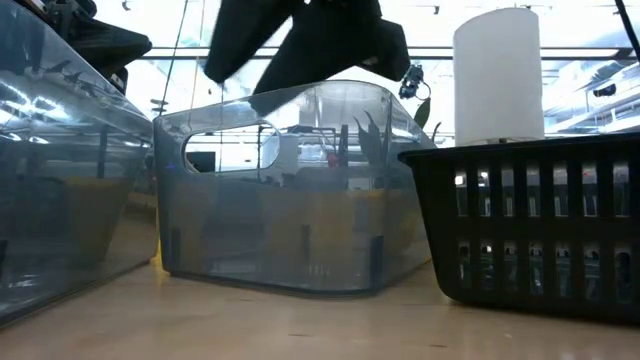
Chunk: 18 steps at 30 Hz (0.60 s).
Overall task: Stack baskets on shelf by color
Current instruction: Stack the middle transparent black bin into the right transparent black bin
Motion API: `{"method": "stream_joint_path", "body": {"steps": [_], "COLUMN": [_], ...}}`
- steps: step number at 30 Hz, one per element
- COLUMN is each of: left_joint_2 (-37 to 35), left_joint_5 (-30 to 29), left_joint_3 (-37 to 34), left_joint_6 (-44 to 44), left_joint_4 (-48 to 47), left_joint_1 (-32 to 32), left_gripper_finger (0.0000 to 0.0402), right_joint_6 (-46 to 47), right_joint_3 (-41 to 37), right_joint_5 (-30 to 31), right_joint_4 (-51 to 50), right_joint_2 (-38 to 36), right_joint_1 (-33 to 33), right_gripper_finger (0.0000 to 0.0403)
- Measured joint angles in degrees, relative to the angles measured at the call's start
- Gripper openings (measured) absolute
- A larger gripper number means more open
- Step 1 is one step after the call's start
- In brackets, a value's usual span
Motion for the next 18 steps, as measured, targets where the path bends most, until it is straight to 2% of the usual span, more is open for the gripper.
{"method": "stream_joint_path", "body": {"steps": [9, 18], "left_joint_2": [0.0, 0.0], "left_joint_5": [0.0, 0.0], "left_joint_3": [0.0, 0.0], "left_joint_6": [0.0, 0.0], "left_joint_4": [0.0, 0.0], "left_joint_1": [0.0, 0.0], "left_gripper_finger": [0.003, 0.0039], "right_joint_6": [-1.0, -0.8], "right_joint_3": [-0.6, -0.7], "right_joint_5": [1.5, 4.8], "right_joint_4": [1.8, 3.1], "right_joint_2": [0.0, 0.0], "right_joint_1": [0.2, 1.1], "right_gripper_finger": [0.0155, 0.0155]}}
